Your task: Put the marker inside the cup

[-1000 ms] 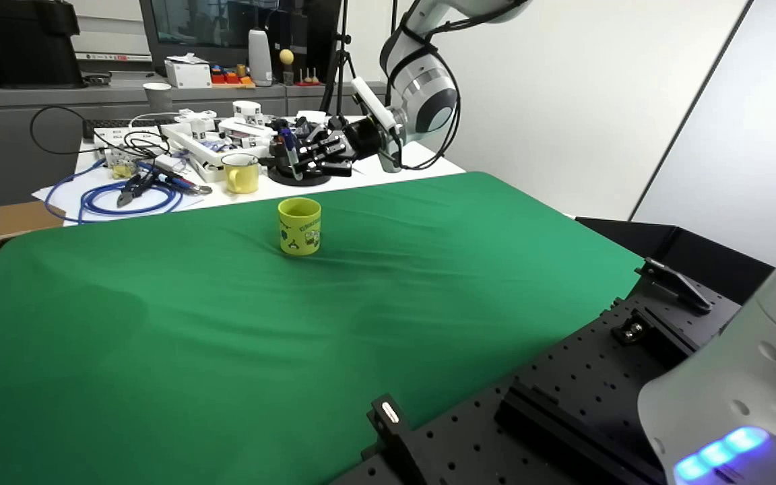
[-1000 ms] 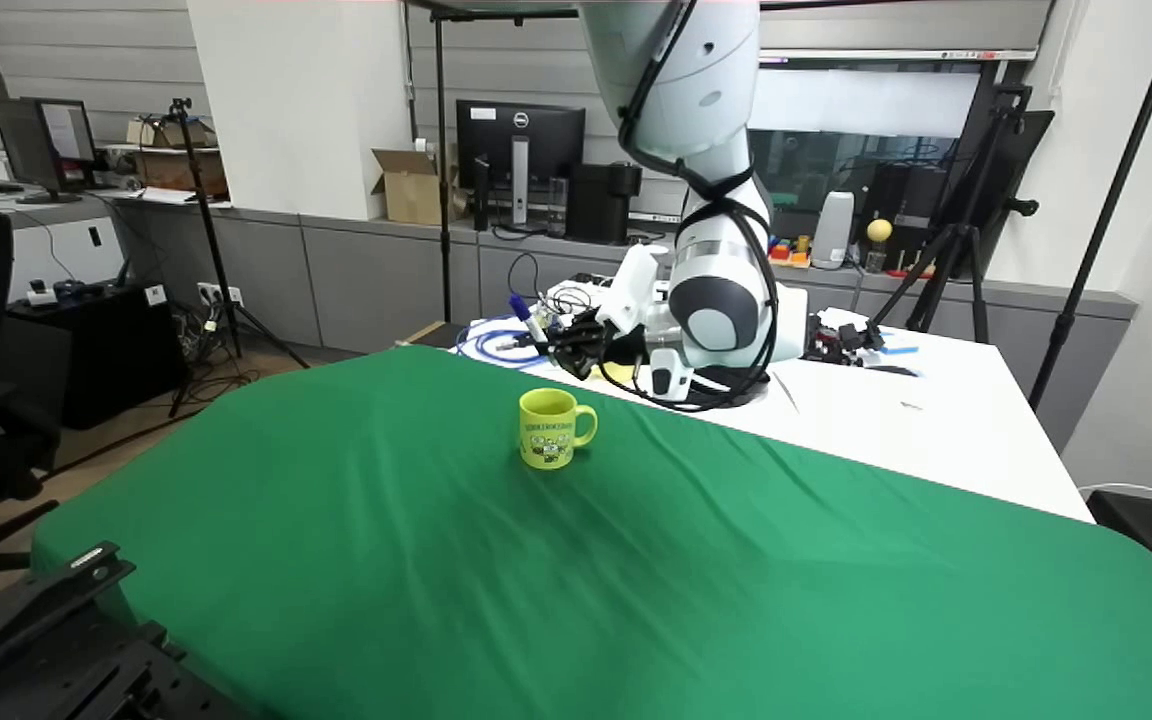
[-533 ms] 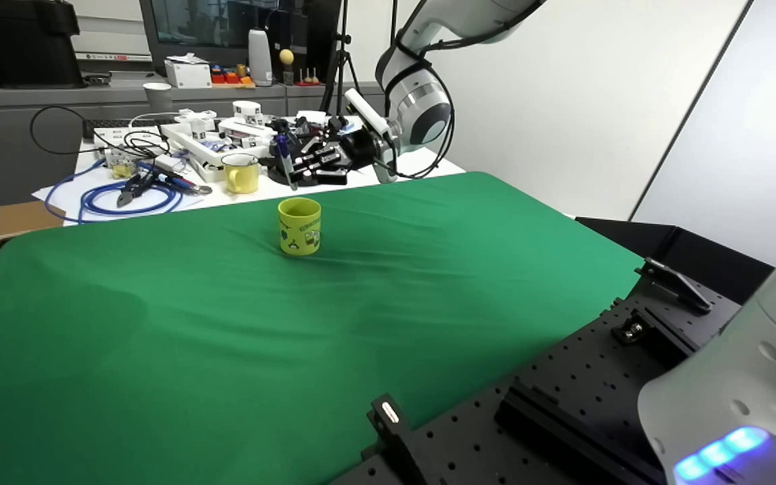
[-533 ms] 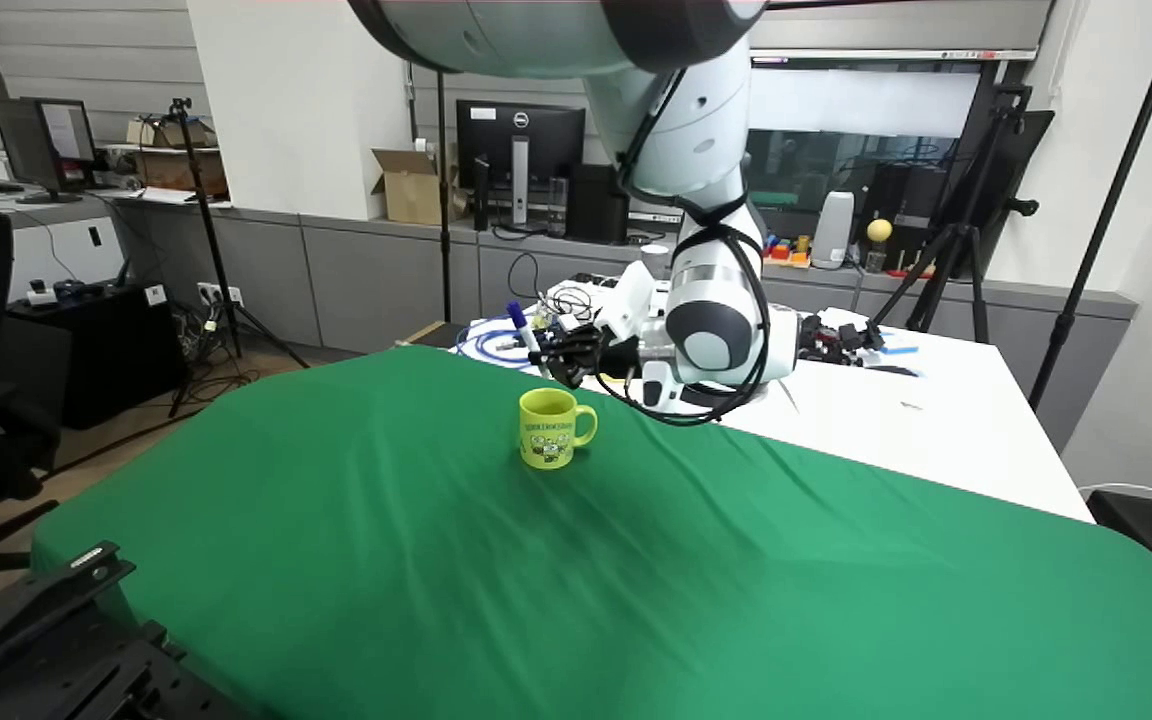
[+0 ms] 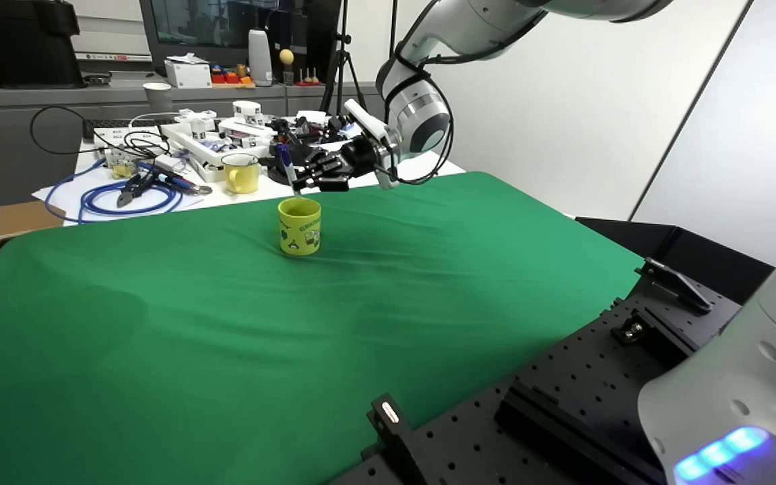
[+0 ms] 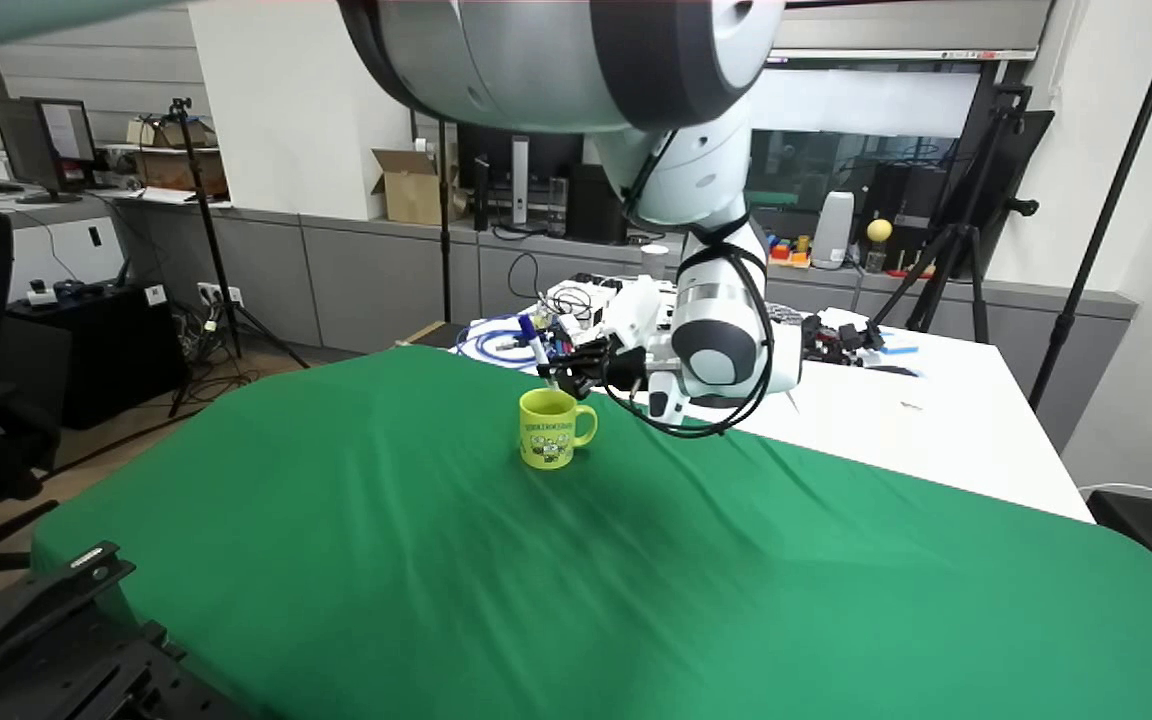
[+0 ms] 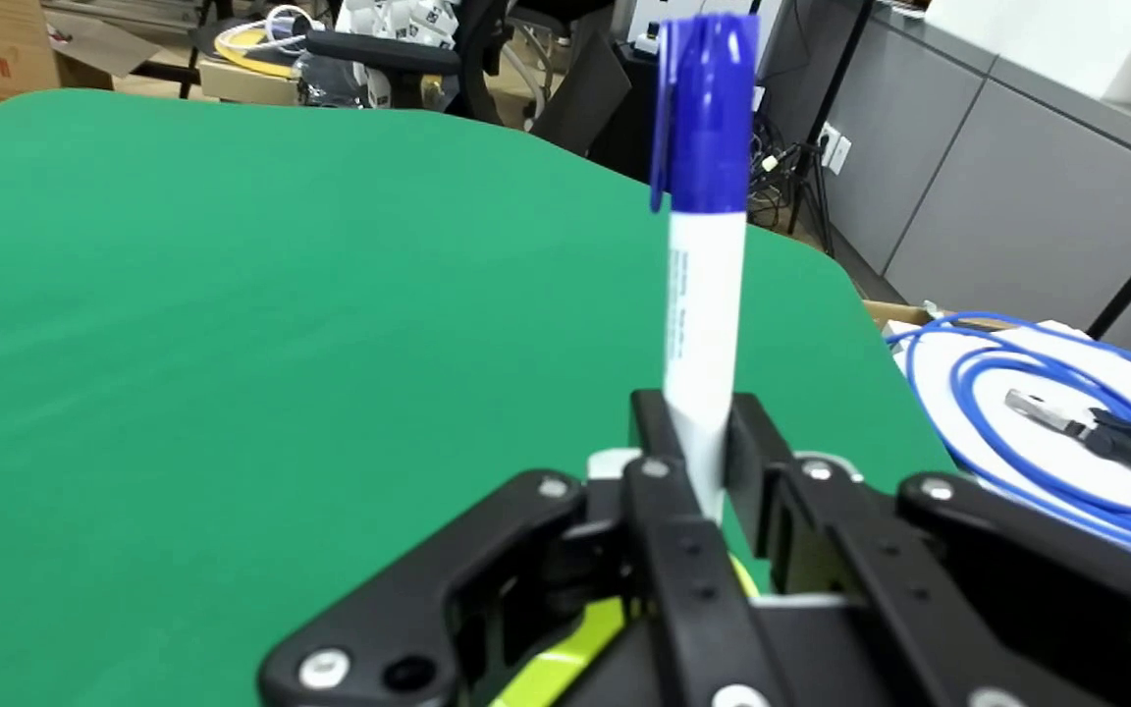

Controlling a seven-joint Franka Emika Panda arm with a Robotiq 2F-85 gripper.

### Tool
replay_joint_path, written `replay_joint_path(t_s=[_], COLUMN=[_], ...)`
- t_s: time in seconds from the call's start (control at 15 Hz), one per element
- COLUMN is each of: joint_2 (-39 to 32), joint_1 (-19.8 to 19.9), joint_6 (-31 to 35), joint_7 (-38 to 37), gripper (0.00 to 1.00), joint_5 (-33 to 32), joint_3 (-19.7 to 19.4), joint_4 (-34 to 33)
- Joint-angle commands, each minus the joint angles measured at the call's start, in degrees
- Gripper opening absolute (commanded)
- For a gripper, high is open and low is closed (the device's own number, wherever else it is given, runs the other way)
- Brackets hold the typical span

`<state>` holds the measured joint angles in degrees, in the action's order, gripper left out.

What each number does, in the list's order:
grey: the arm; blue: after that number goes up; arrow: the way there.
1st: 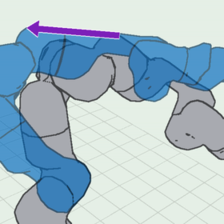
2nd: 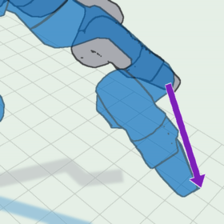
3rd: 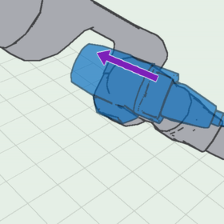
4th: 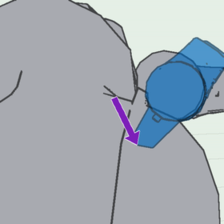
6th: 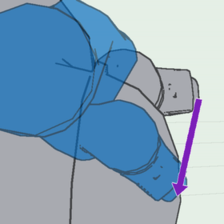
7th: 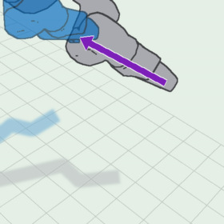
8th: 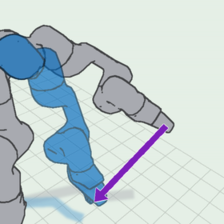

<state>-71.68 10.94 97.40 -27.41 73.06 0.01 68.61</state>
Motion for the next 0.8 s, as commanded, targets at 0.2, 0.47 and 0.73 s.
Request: replay_joint_path(t_s=[0.2, 0.47, 0.73], joint_2=[-5.91, -5.67, -2.76], joint_1=[-0.46, -0.71, -0.92], joint_6=[1.41, 1.56, -0.53], joint_7=[-5.35, -5.11, -3.32], gripper=[0.04, 0.43, 0.62], joint_5=[-1.32, -2.35, -3.44], joint_3=[-0.73, -0.48, 0.57], joint_4=[-8.4, -8.79, -8.5])
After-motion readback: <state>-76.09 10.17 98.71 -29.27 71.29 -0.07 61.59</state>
